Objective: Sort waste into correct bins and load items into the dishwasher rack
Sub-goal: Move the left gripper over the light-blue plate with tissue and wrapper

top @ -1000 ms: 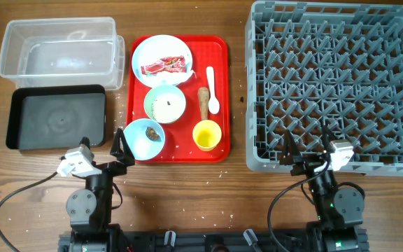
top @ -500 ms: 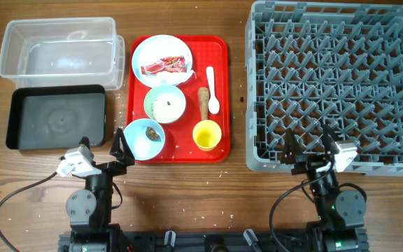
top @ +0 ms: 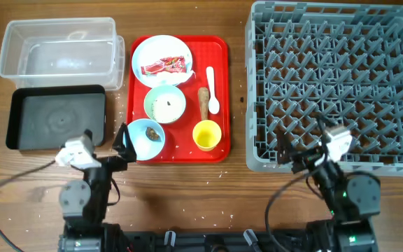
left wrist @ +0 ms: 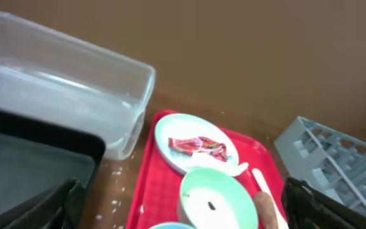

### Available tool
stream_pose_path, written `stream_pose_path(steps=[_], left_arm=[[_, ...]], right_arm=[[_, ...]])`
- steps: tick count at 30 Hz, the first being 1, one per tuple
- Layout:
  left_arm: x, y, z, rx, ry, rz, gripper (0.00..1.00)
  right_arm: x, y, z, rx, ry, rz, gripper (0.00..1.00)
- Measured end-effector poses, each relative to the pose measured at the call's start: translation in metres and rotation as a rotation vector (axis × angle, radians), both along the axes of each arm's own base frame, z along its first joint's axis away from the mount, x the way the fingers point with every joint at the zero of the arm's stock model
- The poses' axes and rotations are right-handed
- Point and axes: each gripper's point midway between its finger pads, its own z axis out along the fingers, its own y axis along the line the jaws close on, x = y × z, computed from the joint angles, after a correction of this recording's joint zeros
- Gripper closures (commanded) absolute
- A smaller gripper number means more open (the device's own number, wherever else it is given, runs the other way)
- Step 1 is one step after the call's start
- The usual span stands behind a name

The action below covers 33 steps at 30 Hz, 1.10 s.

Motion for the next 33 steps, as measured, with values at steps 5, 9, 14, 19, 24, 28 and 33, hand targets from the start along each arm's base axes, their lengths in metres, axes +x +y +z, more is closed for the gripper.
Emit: stream_pose_path(steps=[5, 9, 14, 19, 24, 28, 33], left_arm=[[0.021, -0.008, 0.014, 0.034, 0.144, -0.058, 0.0], [0.049, -0.018, 0.03, 0.034, 0.314, -0.131, 0.0], [0.093, -0.03, 0.046, 0.071, 0.551, -0.246, 0.0], [0.133, -0.042, 0.043, 0.059, 0.837, -0.357, 0.0], [0.167, -0.052, 0.033, 0.055, 0.878, -0.399, 0.0], [0.182, -0.055, 0.036, 0.054, 0.82, -0.411, 0.0], [0.206, -0.065, 0.066, 0.008, 0.731, -0.346, 0.0]], right_arm=[[0.025, 0.003, 0.015, -0.086, 0.087, 0.012, 0.0], [0.044, 0.005, 0.016, -0.154, 0.177, 0.025, 0.0], [0.061, 0.006, 0.013, -0.184, 0.365, 0.041, 0.0], [0.074, 0.007, 0.014, -0.208, 0.609, 0.064, 0.0], [0.079, 0.008, -0.002, -0.213, 0.706, 0.074, 0.0], [0.078, 0.013, -0.017, -0.203, 0.769, 0.105, 0.0], [0.077, 0.015, -0.016, -0.185, 0.774, 0.109, 0.0]])
